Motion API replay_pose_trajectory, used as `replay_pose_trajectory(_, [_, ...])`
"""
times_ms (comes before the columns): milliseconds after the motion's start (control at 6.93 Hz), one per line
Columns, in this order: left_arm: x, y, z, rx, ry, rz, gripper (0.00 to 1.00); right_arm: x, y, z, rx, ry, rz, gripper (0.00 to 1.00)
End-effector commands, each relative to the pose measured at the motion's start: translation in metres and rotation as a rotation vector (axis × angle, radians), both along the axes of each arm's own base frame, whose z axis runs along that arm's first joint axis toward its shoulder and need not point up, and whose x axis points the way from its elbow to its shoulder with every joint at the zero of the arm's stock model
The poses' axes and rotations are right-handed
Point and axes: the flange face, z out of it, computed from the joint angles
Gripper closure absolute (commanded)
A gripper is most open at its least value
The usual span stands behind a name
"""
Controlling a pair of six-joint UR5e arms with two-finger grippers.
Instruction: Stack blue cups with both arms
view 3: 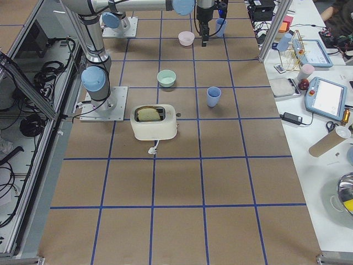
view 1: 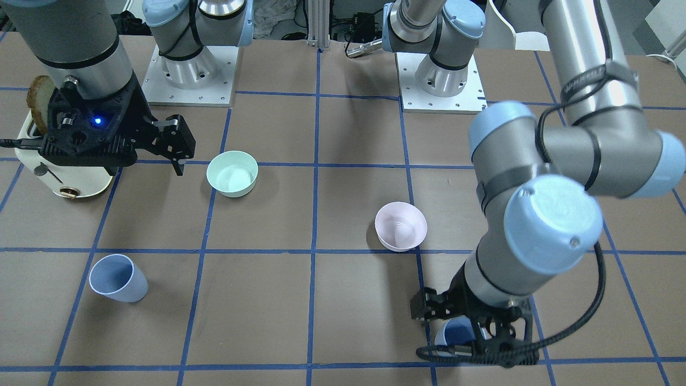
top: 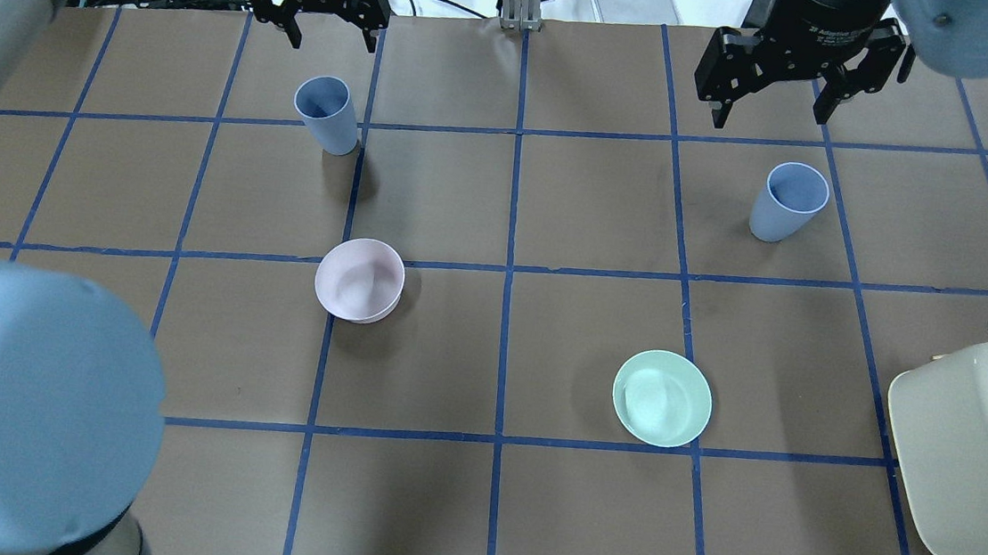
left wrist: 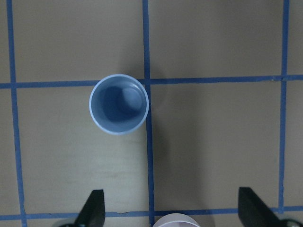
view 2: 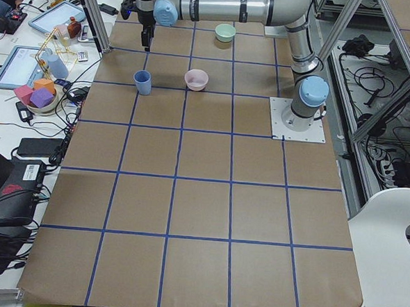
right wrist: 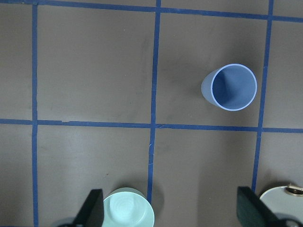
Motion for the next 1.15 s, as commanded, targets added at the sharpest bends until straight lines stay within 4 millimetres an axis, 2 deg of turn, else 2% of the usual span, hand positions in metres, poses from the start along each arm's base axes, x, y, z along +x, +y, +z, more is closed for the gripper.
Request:
replay_pose_trajectory(0, [0.004,-0.036,-0.085,-0.016,-0.008,-0.023,0.00,0.000,0.000,0.000,0.000,0.000,0.000,0.00])
replay_pose_trajectory(144, [0.012,-0.036,-0.095,0.013,-0.012,-0.015,0.08,-0.001,0.000,-0.001,0.002,0.000,-0.001,0.00])
replay_pose_trajectory(289, [0.020,-0.025,-0.087,0.075,-0.038,-0.007,0.05,0.000,0.000,-0.001,0.002,0.000,0.000,0.00])
replay_pose_trajectory(433, [0.027,-0.025,-0.077,0.088,-0.124,0.010,0.05,0.000,0.000,-0.002,0.003,0.000,0.002,0.00])
replay_pose_trajectory(722, [0.027,-0.026,-0.084,0.087,-0.123,0.013,0.06,-0.001,0.000,-0.001,0.003,0.000,0.000,0.00])
replay_pose_trajectory(866, [0.021,-0.024,-0.094,0.103,-0.119,0.007,0.28,0.000,0.000,-0.001,0.003,0.000,0.002,0.00])
replay_pose_trajectory(1010, [0.017,-0.023,-0.098,0.110,-0.079,0.011,0.61,0.000,0.000,-0.001,0.003,0.002,0.002,0.00])
